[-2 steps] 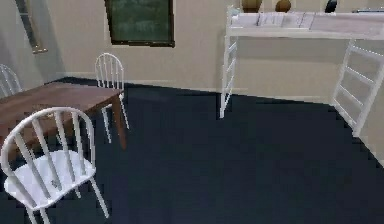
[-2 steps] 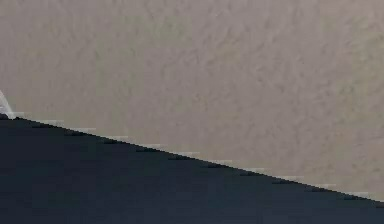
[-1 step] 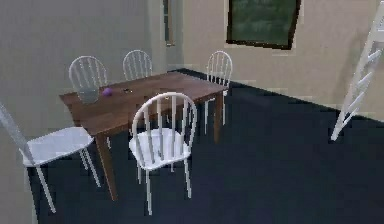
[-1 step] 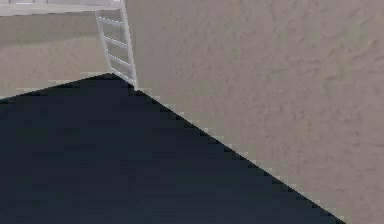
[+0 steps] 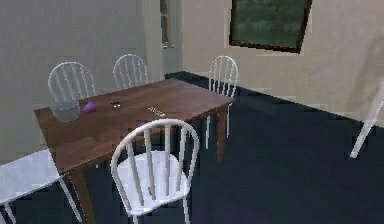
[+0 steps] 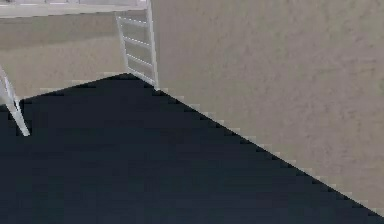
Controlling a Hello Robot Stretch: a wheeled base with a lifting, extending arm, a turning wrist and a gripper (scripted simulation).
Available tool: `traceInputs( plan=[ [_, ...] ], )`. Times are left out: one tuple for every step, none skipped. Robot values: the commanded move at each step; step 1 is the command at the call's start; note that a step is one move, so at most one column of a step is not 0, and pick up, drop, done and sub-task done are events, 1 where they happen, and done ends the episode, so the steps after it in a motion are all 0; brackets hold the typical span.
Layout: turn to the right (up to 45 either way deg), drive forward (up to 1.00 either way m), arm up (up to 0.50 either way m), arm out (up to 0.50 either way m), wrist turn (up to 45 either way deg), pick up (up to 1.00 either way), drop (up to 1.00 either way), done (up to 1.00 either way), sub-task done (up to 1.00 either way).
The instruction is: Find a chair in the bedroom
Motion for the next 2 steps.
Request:
traceInputs(
  plan=[
    [-12.0, 0.00, 0.00, 0.00, 0.0, 0.00, 0.00, 0.00, 0.00],
    [0.0, 0.00, 0.00, 0.00, 0.0, 0.00, 0.00, 1.00, 0.00]
  ],
)
